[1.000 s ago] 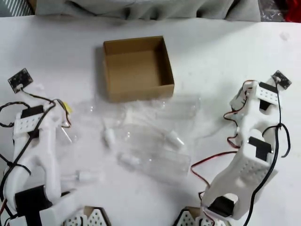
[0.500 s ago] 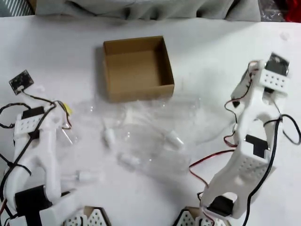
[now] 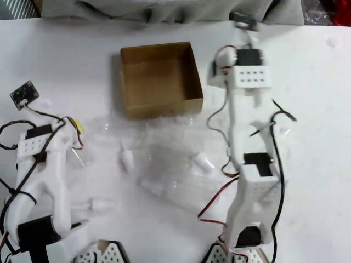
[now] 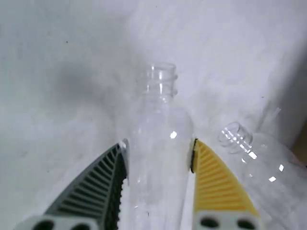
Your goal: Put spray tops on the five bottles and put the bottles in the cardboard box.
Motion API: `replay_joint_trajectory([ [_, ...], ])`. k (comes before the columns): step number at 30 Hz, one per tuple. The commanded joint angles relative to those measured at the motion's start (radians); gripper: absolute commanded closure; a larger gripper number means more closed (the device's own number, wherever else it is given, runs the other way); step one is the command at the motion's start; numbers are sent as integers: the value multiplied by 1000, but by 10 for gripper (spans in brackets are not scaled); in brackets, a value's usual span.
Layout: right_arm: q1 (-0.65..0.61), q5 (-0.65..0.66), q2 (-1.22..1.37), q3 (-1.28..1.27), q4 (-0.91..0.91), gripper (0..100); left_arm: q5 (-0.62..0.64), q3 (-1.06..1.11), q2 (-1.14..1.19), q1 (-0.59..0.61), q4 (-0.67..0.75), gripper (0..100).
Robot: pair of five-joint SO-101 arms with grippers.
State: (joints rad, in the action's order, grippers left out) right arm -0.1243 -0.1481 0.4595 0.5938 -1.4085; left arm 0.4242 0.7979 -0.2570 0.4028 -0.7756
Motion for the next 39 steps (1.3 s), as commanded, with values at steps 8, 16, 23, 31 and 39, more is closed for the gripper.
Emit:
replay_joint_trajectory([
  [8, -94, 98, 202, 55, 231, 789, -8, -9, -4, -5, 25, 979],
  [16, -105, 104, 288, 55, 274, 950, -8, -9, -4, -5, 25, 979],
  [23, -58, 344, 291, 137, 25, 982, -8, -9, -4, -1, 25, 979],
  [31, -36, 462, 291, 164, -176, 982, -8, -9, -4, -1, 25, 979],
  [39, 1, 554, 271, 147, -225, 981, -8, -9, -4, -1, 25, 979],
])
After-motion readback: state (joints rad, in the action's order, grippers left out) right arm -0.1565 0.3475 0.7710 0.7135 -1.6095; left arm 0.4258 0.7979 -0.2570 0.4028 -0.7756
